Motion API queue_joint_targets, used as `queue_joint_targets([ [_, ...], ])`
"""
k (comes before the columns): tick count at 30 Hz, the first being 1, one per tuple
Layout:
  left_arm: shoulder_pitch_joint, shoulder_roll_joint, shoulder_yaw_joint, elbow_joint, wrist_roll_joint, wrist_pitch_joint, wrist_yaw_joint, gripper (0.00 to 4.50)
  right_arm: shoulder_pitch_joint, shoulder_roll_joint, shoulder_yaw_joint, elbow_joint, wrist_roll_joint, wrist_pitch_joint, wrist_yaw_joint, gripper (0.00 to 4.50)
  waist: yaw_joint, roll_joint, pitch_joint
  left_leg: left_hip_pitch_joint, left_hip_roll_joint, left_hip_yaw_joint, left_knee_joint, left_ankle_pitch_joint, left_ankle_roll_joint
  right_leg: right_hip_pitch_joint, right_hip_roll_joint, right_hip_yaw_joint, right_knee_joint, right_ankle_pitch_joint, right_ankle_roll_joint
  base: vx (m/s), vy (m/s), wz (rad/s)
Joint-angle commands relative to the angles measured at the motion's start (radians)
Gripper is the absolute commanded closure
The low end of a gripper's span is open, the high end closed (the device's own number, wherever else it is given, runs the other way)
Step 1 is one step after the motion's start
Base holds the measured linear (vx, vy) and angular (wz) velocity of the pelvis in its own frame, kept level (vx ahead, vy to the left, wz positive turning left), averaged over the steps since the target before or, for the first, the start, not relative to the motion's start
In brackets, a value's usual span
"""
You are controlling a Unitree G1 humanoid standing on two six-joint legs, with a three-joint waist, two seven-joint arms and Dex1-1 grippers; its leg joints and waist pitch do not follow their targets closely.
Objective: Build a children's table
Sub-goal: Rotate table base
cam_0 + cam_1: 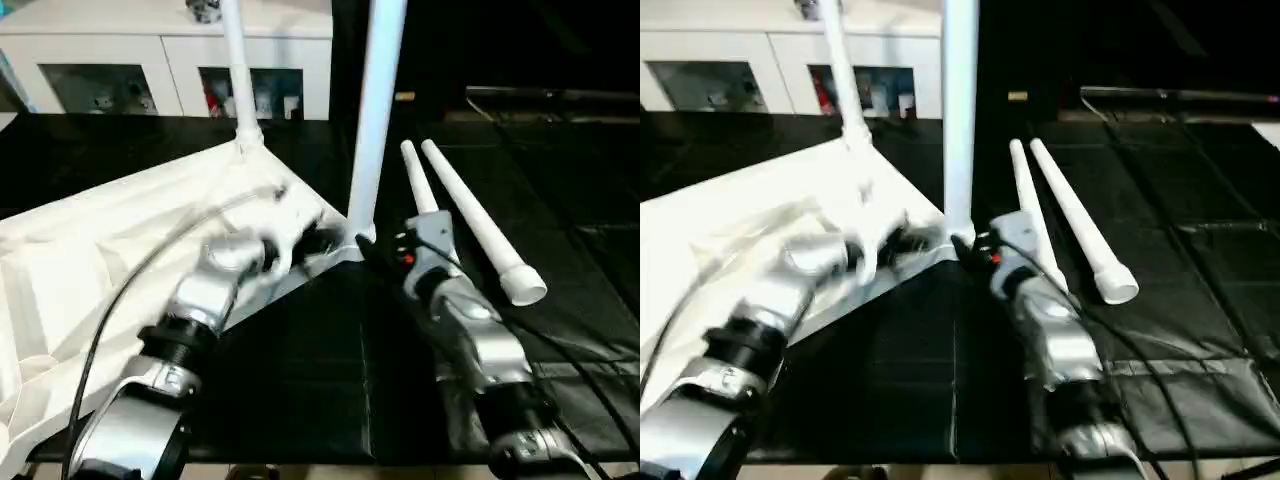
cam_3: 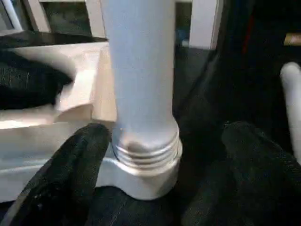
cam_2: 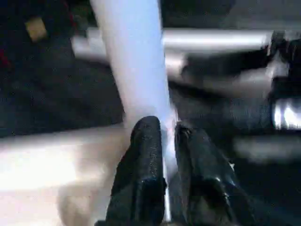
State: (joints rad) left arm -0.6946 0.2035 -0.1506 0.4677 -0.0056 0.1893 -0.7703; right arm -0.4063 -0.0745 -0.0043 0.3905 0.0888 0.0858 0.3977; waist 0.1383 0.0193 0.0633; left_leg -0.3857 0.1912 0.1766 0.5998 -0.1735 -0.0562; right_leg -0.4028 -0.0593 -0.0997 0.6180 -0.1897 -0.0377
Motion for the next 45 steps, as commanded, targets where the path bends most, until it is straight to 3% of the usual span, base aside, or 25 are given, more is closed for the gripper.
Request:
queue_joint_targets([
  [1,0.014,0.022,0.025,-0.030,-0.007,0.010,0.015,3.43,0.026,-0.007,0.024,-0.045,-0.009,0.014,0.013,0.01,0.000,-0.006,-0.076,0.017,0.050,-0.019,-0.068,-0.139,0.048,0.057,-0.107,0.067,-0.074,-0.169,-0.156,0.000,0.000,0.00],
  [6,0.052,0.075,0.102,-0.133,-0.022,0.068,0.075,3.43,0.082,-0.024,0.109,-0.147,-0.016,0.057,0.094,0.01,-0.002,-0.003,-0.076,0.018,0.050,-0.021,-0.069,-0.164,0.036,0.055,-0.100,0.065,-0.077,-0.210,-0.132,0.000,0.000,0.00],
  [10,0.087,0.174,0.162,-0.216,0.036,0.153,0.150,3.43,0.107,-0.035,0.192,-0.192,-0.013,0.098,0.174,0.01,-0.006,-0.002,-0.075,0.019,0.052,-0.024,-0.073,-0.181,0.033,0.052,-0.098,0.065,-0.074,-0.199,-0.135,0.000,0.000,0.00],
  [15,0.127,0.287,0.226,-0.245,0.111,0.230,0.219,3.43,0.098,-0.016,0.215,-0.177,-0.017,0.135,0.176,0.01,-0.002,0.003,-0.074,0.023,0.052,-0.027,-0.077,-0.194,0.016,0.047,-0.097,0.066,-0.074,-0.222,-0.126,0.000,0.000,0.00],
  [16,0.170,0.371,0.231,-0.236,0.172,0.258,0.244,3.43,0.077,-0.009,0.224,-0.138,-0.037,0.141,0.167,0.01,-0.002,0.003,-0.073,0.023,0.052,-0.027,-0.078,-0.197,0.010,0.047,-0.098,0.067,-0.075,-0.221,-0.126,0.000,0.000,0.00],
  [17,0.175,0.378,0.231,-0.236,0.177,0.260,0.246,3.43,0.075,-0.009,0.225,-0.136,-0.038,0.142,0.166,0.01,-0.004,0.004,-0.072,0.020,0.050,-0.028,-0.080,-0.206,0.007,0.045,-0.097,0.068,-0.074,-0.224,-0.125,0.000,0.000,0.00],
  [18,0.213,0.441,0.224,-0.224,0.223,0.285,0.260,3.43,0.059,-0.007,0.234,-0.112,-0.054,0.154,0.159,0.01,-0.002,0.010,-0.075,0.026,0.051,-0.030,-0.079,-0.212,-0.001,0.043,-0.098,0.068,-0.073,-0.225,-0.120,0.000,0.000,0.00],
  [19,0.223,0.457,0.221,-0.224,0.232,0.297,0.265,3.43,0.056,-0.009,0.238,-0.109,-0.057,0.159,0.158,0.01,-0.007,0.008,-0.072,0.022,0.050,-0.030,-0.081,-0.212,-0.002,0.044,-0.096,0.069,-0.073,-0.223,-0.120,0.000,0.000,0.00],
  [20,0.250,0.499,0.209,-0.220,0.256,0.322,0.268,3.43,0.045,-0.012,0.247,-0.097,-0.073,0.169,0.146,0.01,-0.004,0.013,-0.074,0.029,0.051,-0.030,-0.080,-0.222,-0.007,0.040,-0.097,0.069,-0.074,-0.218,-0.123,0.000,0.000,0.00],
  [23,0.277,0.537,0.207,-0.215,0.272,0.358,0.264,3.43,0.033,-0.015,0.255,-0.082,-0.090,0.180,0.129,0.01,0.001,0.014,-0.072,0.033,0.052,-0.028,-0.082,-0.241,-0.019,0.036,-0.096,0.072,-0.073,-0.207,-0.137,0.000,0.000,0.00],
  [24,0.307,0.565,0.207,-0.235,0.282,0.414,0.246,3.43,0.027,-0.016,0.256,-0.077,-0.090,0.196,0.128,0.01,0.002,0.014,-0.072,0.030,0.053,-0.031,-0.084,-0.251,-0.024,0.038,-0.098,0.071,-0.072,-0.210,-0.137,0.000,0.000,0.00],
  [29,0.347,0.606,0.173,-0.238,0.291,0.465,0.194,3.43,0.018,-0.011,0.257,-0.058,-0.093,0.199,0.127,0.01,0.002,0.018,-0.069,0.039,0.053,-0.034,-0.089,-0.326,-0.042,0.032,-0.102,0.074,-0.082,-0.265,-0.133,0.000,0.000,0.00],
  [31,0.355,0.610,0.157,-0.226,0.286,0.469,0.172,3.43,0.012,-0.005,0.256,-0.047,-0.092,0.196,0.126,0.01,0.003,0.016,-0.069,0.036,0.052,-0.035,-0.089,-0.328,-0.044,0.037,-0.102,0.074,-0.082,-0.260,-0.135,0.000,0.000,0.00],
  [34,0.369,0.613,0.124,-0.234,0.273,0.497,0.122,3.43,-0.008,0.006,0.256,-0.004,-0.100,0.186,0.104,0.01,0.000,0.026,-0.070,0.035,0.052,-0.039,-0.090,-0.342,-0.051,0.038,-0.104,0.073,-0.081,-0.263,-0.140,0.000,0.000,0.00],
  [36,0.375,0.619,0.104,-0.238,0.266,0.515,0.087,3.43,-0.026,0.016,0.251,0.033,-0.106,0.185,0.087,0.01,-0.002,0.026,-0.070,0.037,0.051,-0.039,-0.090,-0.363,-0.057,0.037,-0.104,0.073,-0.085,-0.274,-0.145,0.000,0.000,0.00],
  [38,0.383,0.624,0.088,-0.242,0.249,0.522,0.042,3.43,-0.046,0.028,0.246,0.073,-0.105,0.182,0.079,0.01,-0.003,0.031,-0.070,0.037,0.051,-0.039,-0.089,-0.366,-0.061,0.036,-0.103,0.074,-0.083,-0.256,-0.155,0.000,0.000,0.00],
  [45,0.387,0.621,0.053,-0.319,0.135,0.522,-0.142,3.43,-0.132,0.065,0.221,0.231,-0.111,0.164,0.018,0.01,-0.003,0.033,-0.072,0.041,0.052,-0.037,-0.089,-0.362,-0.073,0.038,-0.103,0.074,-0.075,-0.204,-0.181,0.000,0.000,0.00],
])
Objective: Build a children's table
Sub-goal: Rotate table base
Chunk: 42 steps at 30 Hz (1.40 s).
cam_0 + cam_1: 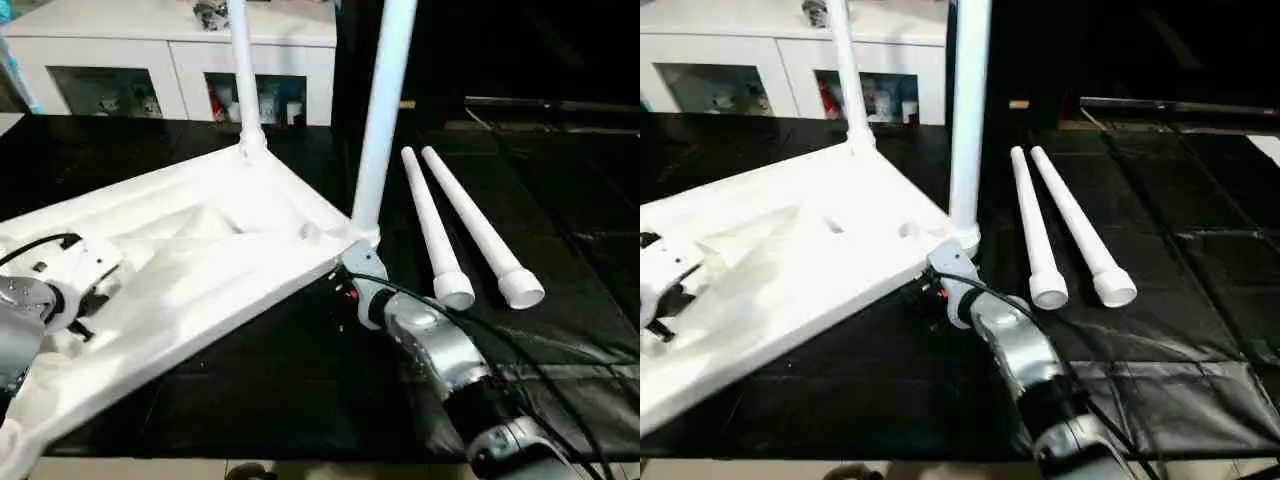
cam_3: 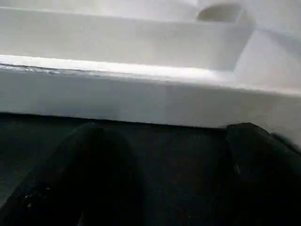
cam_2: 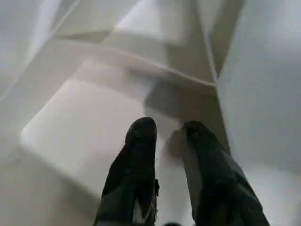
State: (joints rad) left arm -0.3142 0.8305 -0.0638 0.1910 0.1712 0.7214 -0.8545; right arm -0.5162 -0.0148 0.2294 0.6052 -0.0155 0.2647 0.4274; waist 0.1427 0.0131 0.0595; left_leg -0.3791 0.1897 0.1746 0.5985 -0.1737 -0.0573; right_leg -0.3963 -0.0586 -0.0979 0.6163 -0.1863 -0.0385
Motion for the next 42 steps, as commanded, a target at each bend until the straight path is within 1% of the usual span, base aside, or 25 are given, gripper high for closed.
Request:
queue_joint_targets([
  [1,0.010,-0.002,-0.048,-0.058,-0.057,-0.027,-0.094,3.43,-0.034,0.012,-0.017,0.033,-0.003,-0.022,-0.017,0.01,-0.007,0.042,-0.068,0.034,0.054,-0.036,-0.088,-0.369,-0.075,0.032,-0.104,0.072,-0.073,-0.206,-0.181,0.000,0.000,0.00],
  [7,0.019,-0.009,-0.088,-0.113,-0.134,-0.068,-0.223,3.43,-0.080,0.035,-0.029,0.094,0.004,-0.060,-0.030,0.01,-0.011,0.039,-0.067,0.033,0.051,-0.033,-0.088,-0.360,-0.072,0.035,-0.104,0.073,-0.073,-0.224,-0.177,0.000,0.000,0.00],
  [9,0.019,-0.013,-0.121,-0.148,-0.176,-0.095,-0.312,3.43,-0.098,0.048,-0.031,0.110,0.011,-0.076,-0.021,0.01,-0.013,0.036,-0.068,0.029,0.051,-0.033,-0.088,-0.339,-0.066,0.039,-0.105,0.073,-0.072,-0.219,-0.178,0.000,0.000,0.00],
  [13,-0.009,-0.061,-0.152,-0.136,-0.201,-0.089,-0.335,3.43,-0.113,0.055,-0.025,0.134,-0.005,-0.104,-0.017,0.01,-0.025,0.033,-0.067,0.028,0.051,-0.029,-0.088,-0.321,-0.067,0.040,-0.101,0.072,-0.068,-0.191,-0.184,0.000,0.000,0.00],
  [15,-0.051,-0.125,-0.166,-0.071,-0.183,-0.111,-0.289,3.43,-0.118,0.052,-0.027,0.141,-0.009,-0.116,-0.026,0.01,-0.032,0.033,-0.066,0.028,0.048,-0.027,-0.087,-0.312,-0.063,0.040,-0.098,0.073,-0.070,-0.191,-0.186,0.000,0.000,0.00],
  [16,-0.051,-0.125,-0.166,-0.071,-0.183,-0.111,-0.289,3.43,-0.118,0.052,-0.027,0.141,-0.009,-0.116,-0.026,0.01,-0.029,0.034,-0.066,0.034,0.048,-0.026,-0.084,-0.328,-0.066,0.038,-0.101,0.073,-0.074,-0.219,-0.182,0.000,0.000,0.00],
  [17,-0.114,-0.203,-0.177,0.039,-0.134,-0.187,-0.195,3.43,-0.123,0.042,-0.033,0.140,-0.017,-0.126,-0.042,0.01,-0.031,0.031,-0.065,0.031,0.048,-0.027,-0.085,-0.330,-0.064,0.041,-0.102,0.073,-0.074,-0.229,-0.181,0.000,0.000,0.00],
  [18,-0.137,-0.229,-0.176,0.079,-0.117,-0.212,-0.156,3.43,-0.125,0.038,-0.036,0.138,-0.019,-0.128,-0.046,0.01,-0.028,0.030,-0.059,0.041,0.045,-0.024,-0.084,-0.358,-0.059,0.034,-0.100,0.072,-0.088,-0.308,-0.158,0.000,0.000,0.00],
  [19,-0.174,-0.270,-0.166,0.139,-0.102,-0.245,-0.097,3.43,-0.126,0.029,-0.040,0.132,-0.022,-0.133,-0.054,0.01,-0.030,0.027,-0.056,0.044,0.043,-0.024,-0.084,-0.373,-0.058,0.034,-0.100,0.072,-0.095,-0.349,-0.148,0.000,0.000,0.00],
  [20,-0.197,-0.294,-0.159,0.173,-0.097,-0.263,-0.063,3.43,-0.128,0.024,-0.044,0.129,-0.024,-0.137,-0.059,0.01,-0.026,0.027,-0.054,0.051,0.043,-0.027,-0.082,-0.403,-0.059,0.033,-0.106,0.070,-0.103,-0.437,-0.126,0.000,0.000,0.00],
  [21,-0.231,-0.322,-0.153,0.225,-0.085,-0.290,-0.013,3.43,-0.131,0.013,-0.047,0.122,-0.030,-0.144,-0.067,0.01,-0.026,0.032,-0.053,0.050,0.042,-0.031,-0.083,-0.406,-0.056,0.036,-0.108,0.067,-0.112,-0.489,-0.102,0.000,0.000,0.00],
  [23,-0.284,-0.356,-0.148,0.306,-0.066,-0.340,0.070,3.43,-0.138,-0.004,-0.056,0.110,-0.036,-0.159,-0.079,0.01,-0.029,0.027,-0.056,0.041,0.043,-0.034,-0.086,-0.388,-0.050,0.041,-0.107,0.064,-0.111,-0.487,-0.083,0.000,0.000,0.00],
  [25,-0.326,-0.376,-0.149,0.378,-0.039,-0.391,0.157,3.43,-0.142,-0.013,-0.072,0.095,-0.032,-0.168,-0.088,0.01,-0.030,0.027,-0.060,0.036,0.045,-0.036,-0.088,-0.363,-0.043,0.043,-0.104,0.064,-0.107,-0.448,-0.082,0.000,0.000,0.00],
  [26,-0.355,-0.387,-0.147,0.431,-0.022,-0.428,0.222,3.43,-0.144,-0.019,-0.084,0.080,-0.026,-0.167,-0.092,0.01,-0.028,0.026,-0.064,0.035,0.049,-0.037,-0.087,-0.345,-0.041,0.043,-0.107,0.067,-0.101,-0.399,-0.095,0.000,0.000,0.00],
  [27,-0.379,-0.396,-0.146,0.477,-0.010,-0.460,0.266,3.43,-0.146,-0.021,-0.094,0.073,-0.024,-0.168,-0.094,0.01,-0.028,0.026,-0.065,0.033,0.046,-0.034,-0.085,-0.326,-0.036,0.044,-0.103,0.067,-0.098,-0.360,-0.102,0.000,0.000,0.00],
  [28,-0.416,-0.408,-0.142,0.546,0.009,-0.523,0.338,3.43,-0.145,-0.031,-0.104,0.044,-0.020,-0.167,-0.093,0.01,-0.029,0.031,-0.068,0.029,0.045,-0.033,-0.084,-0.307,-0.033,0.047,-0.102,0.068,-0.093,-0.320,-0.110,0.000,0.000,0.00],
  [29,-0.427,-0.413,-0.137,0.566,0.012,-0.543,0.355,3.43,-0.144,-0.034,-0.105,0.034,-0.020,-0.166,-0.093,0.01,-0.029,0.031,-0.068,0.029,0.045,-0.033,-0.084,-0.307,-0.033,0.047,-0.102,0.068,-0.093,-0.320,-0.110,0.000,0.000,0.00],
  [30,-0.439,-0.421,-0.124,0.587,0.008,-0.563,0.372,3.43,-0.140,-0.042,-0.106,0.013,-0.020,-0.164,-0.090,0.01,-0.026,0.028,-0.073,0.026,0.047,-0.033,-0.081,-0.270,-0.031,0.051,-0.102,0.068,-0.083,-0.245,-0.121,0.000,0.000,0.00],
  [32,-0.455,-0.430,-0.106,0.618,0.002,-0.606,0.385,3.43,-0.128,-0.056,-0.105,-0.028,-0.019,-0.157,-0.081,0.01,-0.025,0.028,-0.077,0.024,0.047,-0.032,-0.078,-0.228,-0.026,0.054,-0.101,0.067,-0.074,-0.165,-0.136,0.000,0.000,0.00],
  [35,-0.450,-0.424,-0.098,0.601,-0.007,-0.623,0.370,3.43,-0.098,-0.075,-0.105,-0.104,-0.009,-0.131,-0.056,0.01,-0.022,0.026,-0.084,0.019,0.047,-0.029,-0.069,-0.150,-0.005,0.061,-0.102,0.067,-0.055,-0.027,-0.170,0.036,0.008,-0.01],
  [37,-0.410,-0.414,-0.066,0.506,-0.067,-0.612,0.286,3.43,-0.054,-0.098,-0.105,-0.203,0.007,-0.080,-0.025,0.01,-0.019,0.022,-0.093,0.013,0.049,-0.029,-0.060,-0.062,0.022,0.067,-0.104,0.067,-0.037,0.109,-0.196,0.027,0.006,0.00],
  [38,-0.380,-0.405,-0.054,0.448,-0.107,-0.610,0.233,3.43,-0.030,-0.106,-0.111,-0.257,0.013,-0.040,-0.023,0.01,-0.018,0.023,-0.099,0.012,0.048,-0.029,-0.052,-0.008,0.045,0.063,-0.103,0.066,-0.027,0.187,-0.213,0.000,0.000,0.00],
  [39,-0.353,-0.398,-0.048,0.394,-0.139,-0.598,0.194,3.43,-0.013,-0.110,-0.117,-0.293,0.019,-0.008,-0.027,0.01,-0.018,0.020,-0.096,0.008,0.046,-0.025,-0.051,0.017,0.066,0.058,-0.099,0.064,-0.025,0.221,-0.226,0.000,0.000,0.00],
  [41,-0.297,-0.388,-0.037,0.290,-0.193,-0.572,0.146,3.43,0.013,-0.112,-0.125,-0.352,0.028,0.043,-0.040,0.01,-0.018,0.020,-0.091,0.008,0.049,-0.022,-0.054,-0.025,0.071,0.056,-0.103,0.064,-0.031,0.167,-0.234,0.000,0.000,0.00],
  [42,-0.281,-0.386,-0.033,0.260,-0.208,-0.563,0.135,3.43,0.021,-0.113,-0.126,-0.370,0.030,0.057,-0.045,0.01,-0.020,0.022,-0.085,0.010,0.050,-0.021,-0.058,-0.074,0.059,0.053,-0.102,0.064,-0.039,0.089,-0.229,0.000,0.000,0.00],
])
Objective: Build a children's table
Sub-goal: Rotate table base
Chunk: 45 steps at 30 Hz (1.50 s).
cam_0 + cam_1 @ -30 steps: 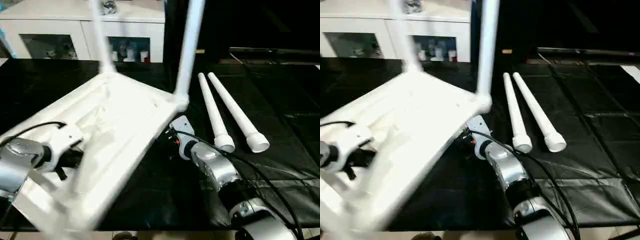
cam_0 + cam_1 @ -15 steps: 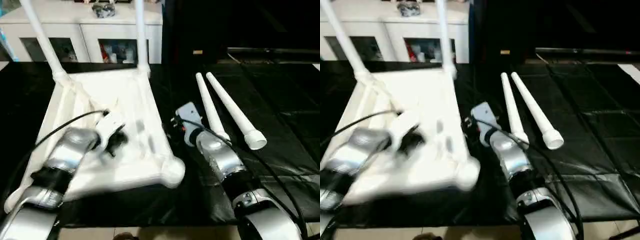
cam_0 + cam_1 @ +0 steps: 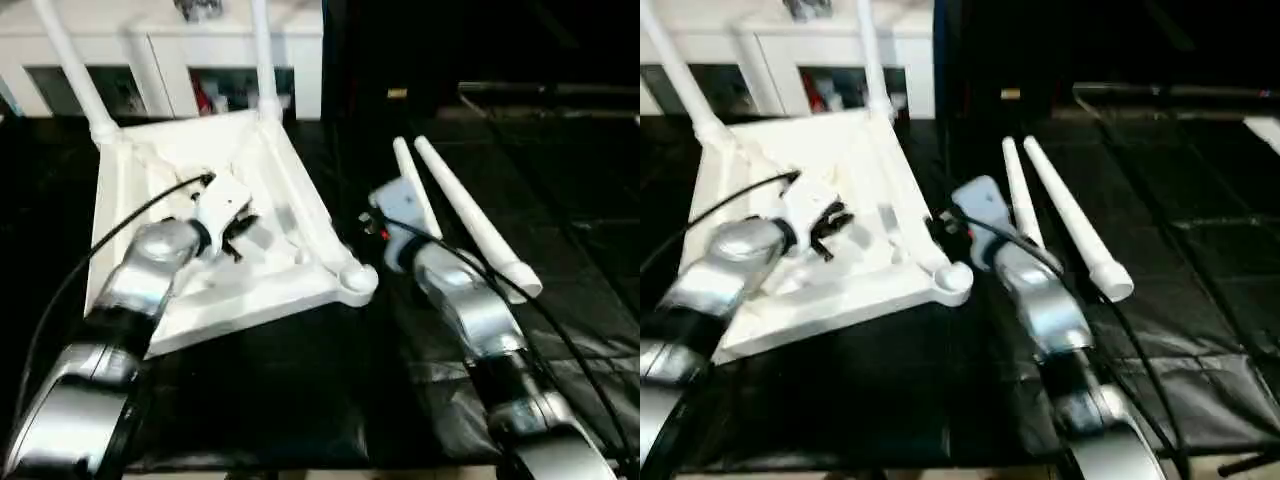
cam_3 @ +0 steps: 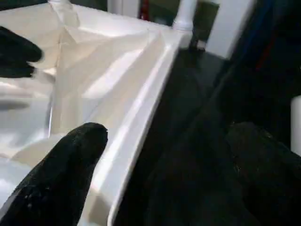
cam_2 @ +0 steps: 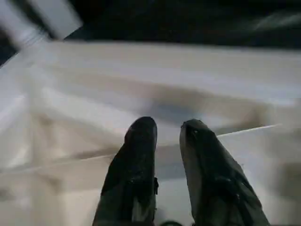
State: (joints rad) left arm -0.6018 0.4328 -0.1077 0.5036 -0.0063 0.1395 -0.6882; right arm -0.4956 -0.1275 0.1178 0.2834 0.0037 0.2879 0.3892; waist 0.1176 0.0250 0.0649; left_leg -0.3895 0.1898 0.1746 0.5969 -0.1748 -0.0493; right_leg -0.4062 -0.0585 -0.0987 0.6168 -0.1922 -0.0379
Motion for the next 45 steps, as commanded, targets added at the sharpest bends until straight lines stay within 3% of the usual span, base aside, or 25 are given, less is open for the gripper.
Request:
queue_joint_targets([
  [1,0.047,0.006,0.032,-0.139,-0.072,0.059,-0.029,3.43,0.017,0.003,-0.021,-0.088,0.008,0.081,-0.029,0.01,0.004,0.007,-0.086,0.022,0.053,-0.021,-0.061,-0.109,0.033,0.065,-0.104,0.066,-0.045,0.017,-0.219,0.000,0.000,0.00],
  [3,0.082,-0.005,0.056,-0.218,-0.110,0.099,-0.017,3.43,0.031,0.012,-0.036,-0.126,0.012,0.115,-0.053,0.01,0.001,0.004,-0.080,0.024,0.057,-0.020,-0.067,-0.134,0.017,0.062,-0.102,0.067,-0.052,-0.046,-0.208,0.000,0.000,0.00],
  [4,0.108,-0.020,0.075,-0.282,-0.138,0.126,0.005,3.43,0.040,0.025,-0.060,-0.150,0.010,0.121,-0.093,0.01,0.000,0.006,-0.074,0.029,0.053,-0.018,-0.070,-0.186,0.001,0.056,-0.101,0.068,-0.065,-0.138,-0.191,0.000,0.000,0.00],
  [5,0.108,-0.020,0.075,-0.282,-0.138,0.126,0.005,3.43,0.040,0.025,-0.060,-0.150,0.010,0.121,-0.093,0.01,-0.002,0.001,-0.072,0.032,0.053,-0.017,-0.072,-0.205,-0.011,0.056,-0.101,0.069,-0.067,-0.176,-0.183,0.000,0.000,0.00],
  [6,0.145,-0.054,0.108,-0.371,-0.166,0.158,0.057,3.43,0.059,0.046,-0.092,-0.196,0.033,0.122,-0.125,0.01,-0.001,-0.005,-0.067,0.033,0.052,-0.018,-0.075,-0.239,-0.024,0.053,-0.104,0.071,-0.081,-0.273,-0.155,0.000,0.000,0.00],
  [8,0.174,-0.089,0.139,-0.432,-0.173,0.165,0.118,3.43,0.084,0.052,-0.096,-0.249,0.034,0.131,-0.139,0.01,0.001,-0.002,-0.066,0.035,0.055,-0.020,-0.076,-0.245,-0.029,0.050,-0.101,0.072,-0.084,-0.306,-0.127,0.000,0.000,0.00],
  [9,0.199,-0.138,0.176,-0.471,-0.173,0.106,0.196,3.43,0.112,0.061,-0.094,-0.294,0.032,0.126,-0.154,0.01,0.000,-0.003,-0.065,0.034,0.052,-0.020,-0.078,-0.249,-0.029,0.049,-0.098,0.070,-0.086,-0.316,-0.118,0.000,0.000,0.00],
  [11,0.215,-0.177,0.202,-0.494,-0.186,0.061,0.247,3.43,0.127,0.073,-0.094,-0.308,0.029,0.104,-0.174,0.01,-0.001,-0.007,-0.066,0.029,0.050,-0.021,-0.078,-0.245,-0.029,0.052,-0.098,0.070,-0.091,-0.321,-0.093,0.000,0.000,0.00],
  [12,0.232,-0.193,0.204,-0.544,-0.211,0.124,0.257,3.43,0.134,0.074,-0.089,-0.309,0.013,0.083,-0.189,0.01,-0.003,-0.009,-0.068,0.027,0.047,-0.021,-0.078,-0.241,-0.029,0.053,-0.099,0.069,-0.092,-0.329,-0.085,0.000,0.000,0.00],
  [18,0.265,-0.226,0.192,-0.608,-0.198,0.204,0.309,2.94,0.132,0.096,-0.093,-0.329,-0.013,0.133,-0.246,0.00,-0.008,-0.009,-0.070,0.025,0.042,-0.019,-0.075,-0.206,-0.025,0.049,-0.088,0.070,-0.087,-0.288,-0.061,0.000,0.000,0.00],
  [20,0.272,-0.218,0.180,-0.609,-0.194,0.211,0.294,2.65,0.132,0.104,-0.101,-0.340,0.003,0.152,-0.247,0.00,-0.008,-0.007,-0.073,0.023,0.042,-0.020,-0.073,-0.184,-0.021,0.051,-0.087,0.070,-0.083,-0.247,-0.061,0.000,0.000,0.00],
  [21,0.279,-0.213,0.171,-0.611,-0.183,0.210,0.291,2.65,0.133,0.106,-0.102,-0.351,0.010,0.163,-0.247,0.00,-0.008,0.001,-0.074,0.024,0.042,-0.021,-0.073,-0.180,-0.022,0.050,-0.085,0.070,-0.080,-0.225,-0.063,0.000,0.000,0.00],
  [24,0.304,-0.191,0.145,-0.615,-0.171,0.222,0.279,2.36,0.138,0.105,-0.101,-0.369,0.022,0.198,-0.250,0.00,-0.011,-0.001,-0.077,0.024,0.042,-0.021,-0.071,-0.158,-0.023,0.053,-0.083,0.070,-0.072,-0.143,-0.077,0.000,0.000,0.00],
  [27,0.325,-0.158,0.120,-0.630,-0.168,0.255,0.254,2.16,0.126,0.094,-0.093,-0.353,0.023,0.193,-0.239,0.00,-0.011,0.001,-0.078,0.025,0.042,-0.020,-0.070,-0.160,-0.024,0.053,-0.084,0.071,-0.069,-0.123,-0.090,0.000,0.000,0.00],
  [29,0.331,-0.139,0.114,-0.639,-0.173,0.273,0.233,1.92,0.107,0.079,-0.087,-0.326,0.003,0.179,-0.237,0.00,-0.011,-0.006,-0.077,0.024,0.042,-0.018,-0.071,-0.154,-0.023,0.055,-0.084,0.071,-0.069,-0.123,-0.094,0.000,0.000,0.00],
  [31,0.342,-0.106,0.111,-0.655,-0.191,0.306,0.194,1.78,0.065,0.071,-0.105,-0.278,-0.013,0.177,-0.262,0.00,-0.011,-0.002,-0.076,0.026,0.041,-0.019,-0.070,-0.160,-0.030,0.054,-0.086,0.071,-0.067,-0.144,-0.103,0.000,0.000,0.00],
  [32,0.347,-0.090,0.110,-0.660,-0.191,0.307,0.181,1.78,0.043,0.063,-0.115,-0.252,-0.014,0.191,-0.267,0.00,-0.010,-0.013,-0.075,0.026,0.039,-0.017,-0.071,-0.159,-0.028,0.056,-0.088,0.071,-0.068,-0.167,-0.103,0.000,0.000,0.00],
  [33,0.353,-0.075,0.111,-0.667,-0.198,0.317,0.166,1.59,0.015,0.052,-0.125,-0.218,-0.019,0.198,-0.276,0.00,-0.010,-0.009,-0.075,0.028,0.040,-0.018,-0.071,-0.163,-0.030,0.055,-0.089,0.071,-0.067,-0.177,-0.106,0.000,0.000,0.00],
  [34,0.364,-0.047,0.116,-0.683,-0.214,0.332,0.138,1.59,-0.033,0.034,-0.139,-0.169,-0.017,0.260,-0.284,0.00,-0.011,-0.015,-0.072,0.027,0.038,-0.017,-0.070,-0.167,-0.031,0.055,-0.088,0.071,-0.068,-0.203,-0.105,0.000,0.000,0.00],
  [35,0.370,-0.032,0.119,-0.693,-0.224,0.337,0.122,1.38,-0.058,0.025,-0.145,-0.142,-0.013,0.295,-0.288,0.00,-0.014,-0.010,-0.072,0.030,0.038,-0.017,-0.071,-0.168,-0.034,0.053,-0.085,0.071,-0.069,-0.213,-0.102,0.000,0.000,0.00],
  [36,0.380,-0.009,0.119,-0.708,-0.238,0.351,0.094,1.34,-0.088,0.019,-0.155,-0.103,0.006,0.338,-0.277,0.00,-0.016,-0.016,-0.070,0.030,0.037,-0.015,-0.070,-0.176,-0.035,0.052,-0.085,0.072,-0.071,-0.221,-0.097,0.000,0.000,0.00],
  [37,0.386,0.005,0.119,-0.718,-0.248,0.359,0.077,1.30,-0.105,0.017,-0.161,-0.079,0.019,0.360,-0.268,0.00,-0.016,-0.014,-0.071,0.029,0.037,-0.016,-0.070,-0.174,-0.036,0.053,-0.085,0.072,-0.069,-0.221,-0.097,0.000,0.000,0.00],
  [41,0.410,0.067,0.108,-0.762,-0.279,0.389,-0.005,0.90,-0.185,-0.006,-0.182,0.076,0.046,0.316,-0.230,0.00,-0.016,-0.012,-0.073,0.031,0.039,-0.016,-0.069,-0.176,-0.042,0.051,-0.088,0.071,-0.066,-0.195,-0.116,0.000,0.000,0.00],
  [45,0.411,0.123,0.091,-0.799,-0.320,0.454,-0.071,0.54,-0.299,-0.042,-0.201,0.335,0.038,0.298,-0.215,0.00,-0.015,-0.013,-0.072,0.031,0.037,-0.014,-0.066,-0.190,-0.047,0.051,-0.089,0.070,-0.065,-0.212,-0.132,0.000,0.000,0.00],
])
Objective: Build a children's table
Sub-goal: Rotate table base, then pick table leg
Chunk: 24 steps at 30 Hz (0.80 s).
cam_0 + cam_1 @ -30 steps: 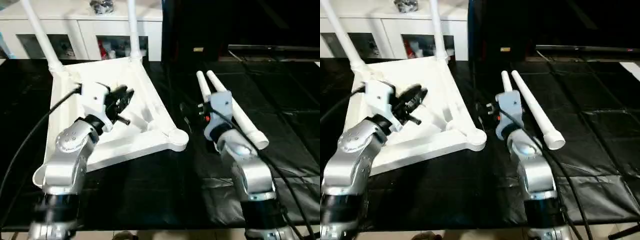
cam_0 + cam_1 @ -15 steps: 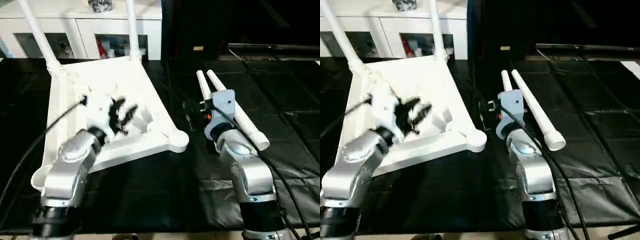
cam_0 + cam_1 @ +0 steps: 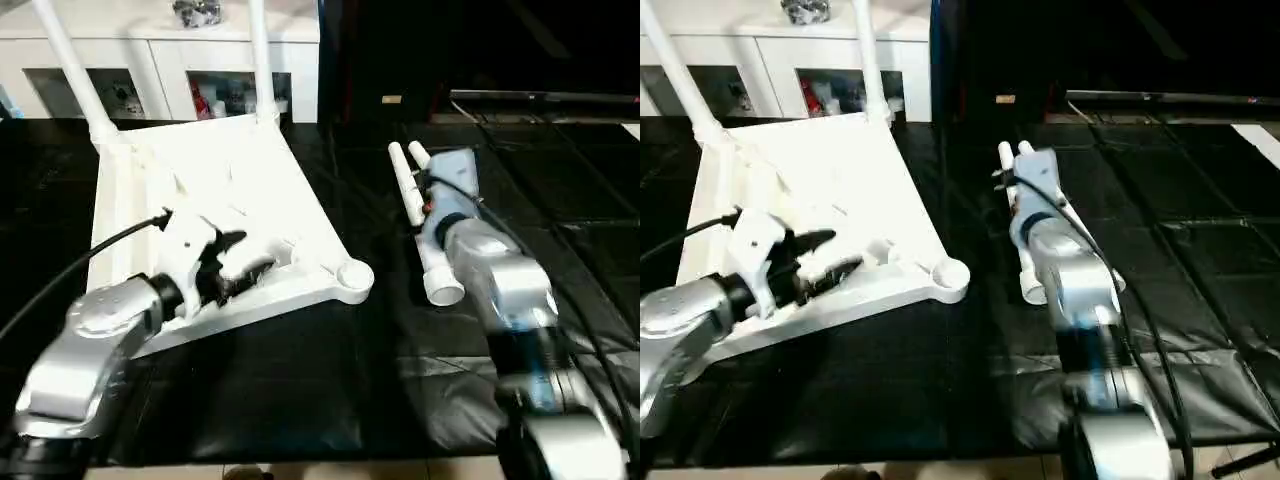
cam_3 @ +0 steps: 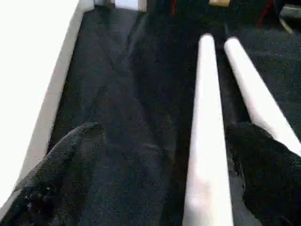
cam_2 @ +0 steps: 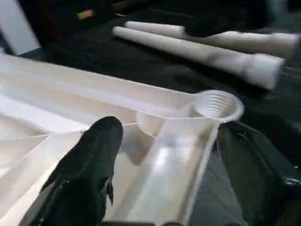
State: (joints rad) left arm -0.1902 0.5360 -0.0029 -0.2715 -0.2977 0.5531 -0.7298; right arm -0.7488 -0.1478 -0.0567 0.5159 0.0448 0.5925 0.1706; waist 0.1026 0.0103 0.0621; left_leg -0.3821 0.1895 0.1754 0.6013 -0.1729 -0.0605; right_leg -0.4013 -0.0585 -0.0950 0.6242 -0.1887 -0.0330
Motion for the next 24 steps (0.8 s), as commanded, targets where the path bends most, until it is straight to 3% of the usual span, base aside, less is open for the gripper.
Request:
queue_joint_targets([
  [1,-0.001,0.020,-0.014,-0.024,-0.029,0.041,-0.030,0.54,-0.046,-0.022,-0.026,0.102,-0.003,-0.007,0.004,0.00,-0.001,0.002,-0.071,0.024,0.036,-0.015,-0.069,-0.192,-0.037,0.047,-0.088,0.066,-0.070,-0.222,-0.141,0.000,0.000,0.00],
  [3,0.005,0.045,-0.020,-0.041,-0.074,0.091,-0.069,0.43,-0.108,-0.040,-0.030,0.239,-0.014,0.001,0.005,0.00,-0.001,-0.001,-0.072,0.021,0.036,-0.015,-0.068,-0.179,-0.039,0.049,-0.087,0.065,-0.065,-0.207,-0.148,0.000,0.000,0.00],
  [4,0.005,0.045,-0.020,-0.041,-0.074,0.091,-0.069,0.23,-0.108,-0.040,-0.030,0.239,-0.014,0.001,0.005,0.00,0.000,0.000,-0.071,0.020,0.035,-0.014,-0.067,-0.178,-0.038,0.049,-0.086,0.065,-0.067,-0.207,-0.148,0.000,0.000,0.00],
  [14,0.033,0.100,-0.056,-0.083,-0.105,0.160,-0.129,0.23,-0.193,-0.069,-0.033,0.511,-0.012,-0.043,0.031,0.00,-0.001,0.000,-0.071,0.018,0.037,-0.013,-0.064,-0.204,-0.035,0.048,-0.088,0.065,-0.069,-0.237,-0.153,0.000,0.000,0.00],
  [15,0.032,0.102,-0.056,-0.082,-0.108,0.164,-0.129,0.23,-0.201,-0.069,-0.032,0.536,-0.014,-0.049,0.032,0.00,0.000,-0.004,-0.070,0.017,0.037,-0.014,-0.064,-0.202,-0.034,0.050,-0.088,0.065,-0.069,-0.246,-0.153,0.000,0.000,0.00],
  [17,0.032,0.110,-0.056,-0.083,-0.113,0.170,-0.133,0.23,-0.213,-0.068,-0.034,0.573,-0.012,-0.046,0.035,0.00,0.000,0.000,-0.069,0.018,0.038,-0.014,-0.064,-0.205,-0.035,0.048,-0.088,0.065,-0.069,-0.252,-0.152,0.000,0.000,0.00],
  [24,0.022,0.119,-0.059,-0.075,-0.113,0.182,-0.135,0.14,-0.243,-0.066,-0.043,0.632,0.000,-0.011,0.054,0.73,0.001,0.000,-0.072,0.018,0.039,-0.014,-0.063,-0.200,-0.035,0.048,-0.086,0.064,-0.064,-0.225,-0.162,0.000,0.000,0.00],
])
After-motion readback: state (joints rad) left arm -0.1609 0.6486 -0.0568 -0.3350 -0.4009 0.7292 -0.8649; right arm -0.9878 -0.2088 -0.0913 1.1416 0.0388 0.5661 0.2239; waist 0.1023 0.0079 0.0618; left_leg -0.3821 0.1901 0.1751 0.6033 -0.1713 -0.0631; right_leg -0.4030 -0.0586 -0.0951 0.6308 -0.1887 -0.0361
